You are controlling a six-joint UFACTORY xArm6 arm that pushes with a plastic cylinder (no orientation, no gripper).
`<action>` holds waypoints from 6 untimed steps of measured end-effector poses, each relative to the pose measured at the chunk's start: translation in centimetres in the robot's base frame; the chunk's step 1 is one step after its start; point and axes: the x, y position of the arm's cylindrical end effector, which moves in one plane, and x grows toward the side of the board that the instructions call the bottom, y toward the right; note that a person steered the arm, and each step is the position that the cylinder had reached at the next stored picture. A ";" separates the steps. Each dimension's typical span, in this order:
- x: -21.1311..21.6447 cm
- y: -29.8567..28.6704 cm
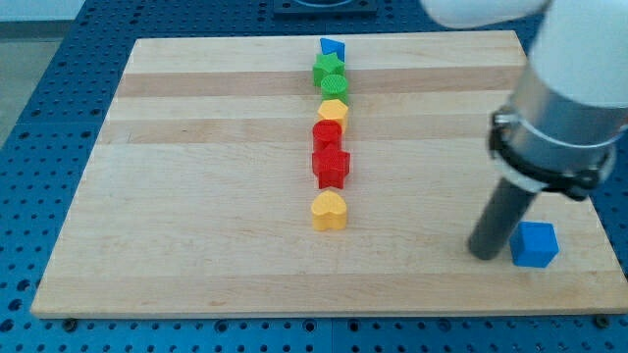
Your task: Move the yellow heart to the top left of the blue cube
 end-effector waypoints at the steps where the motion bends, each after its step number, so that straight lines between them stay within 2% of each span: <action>1: 0.5 -6.9; 3: 3.5 -20.4; 4: 3.6 -25.1; 5: -4.0 -25.2; 6: -4.0 -25.0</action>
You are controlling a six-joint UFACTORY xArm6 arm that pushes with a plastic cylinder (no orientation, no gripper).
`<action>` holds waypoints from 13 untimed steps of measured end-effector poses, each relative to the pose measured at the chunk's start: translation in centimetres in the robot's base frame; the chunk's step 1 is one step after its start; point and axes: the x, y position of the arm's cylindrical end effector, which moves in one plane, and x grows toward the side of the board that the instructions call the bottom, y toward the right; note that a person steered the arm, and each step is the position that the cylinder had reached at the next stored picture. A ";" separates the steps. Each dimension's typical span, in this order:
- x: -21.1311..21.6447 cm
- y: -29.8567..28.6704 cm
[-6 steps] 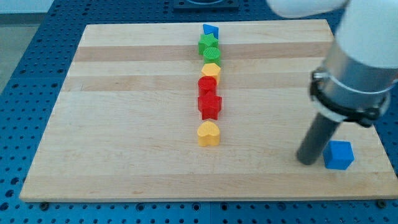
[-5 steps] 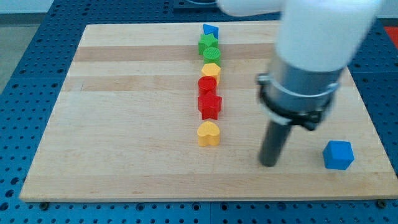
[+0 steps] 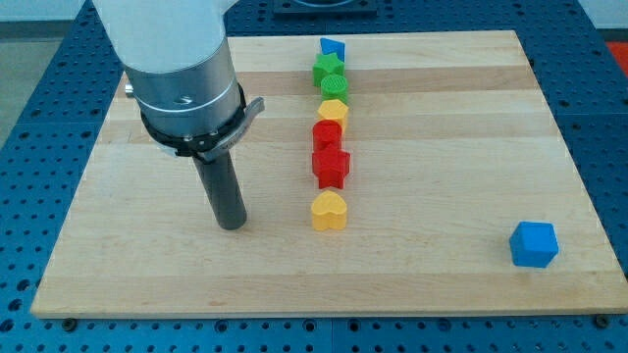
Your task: Move the yellow heart to the top left of the blue cube
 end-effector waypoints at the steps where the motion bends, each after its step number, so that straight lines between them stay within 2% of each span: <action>1: -0.2 3.0; 3: -0.4 5.2; 11: -0.4 24.8; 13: -0.4 26.8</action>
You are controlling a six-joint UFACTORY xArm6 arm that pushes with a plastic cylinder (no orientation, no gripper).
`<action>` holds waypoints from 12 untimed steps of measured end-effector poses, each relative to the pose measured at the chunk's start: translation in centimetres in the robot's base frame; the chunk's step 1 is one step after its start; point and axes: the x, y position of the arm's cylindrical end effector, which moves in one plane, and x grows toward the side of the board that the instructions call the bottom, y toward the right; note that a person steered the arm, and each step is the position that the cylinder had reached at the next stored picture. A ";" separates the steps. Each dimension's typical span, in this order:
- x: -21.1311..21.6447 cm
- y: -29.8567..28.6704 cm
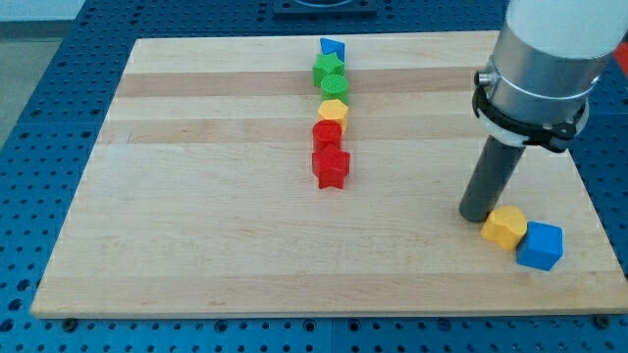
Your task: Move the yellow heart to the top left of the blue cube
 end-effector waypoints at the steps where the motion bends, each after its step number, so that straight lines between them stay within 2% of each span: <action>1: 2.0 -1.3; 3: 6.4 0.1; 4: 2.2 1.0; 5: 1.7 1.0; 11: 1.6 3.9; 12: 1.6 -0.5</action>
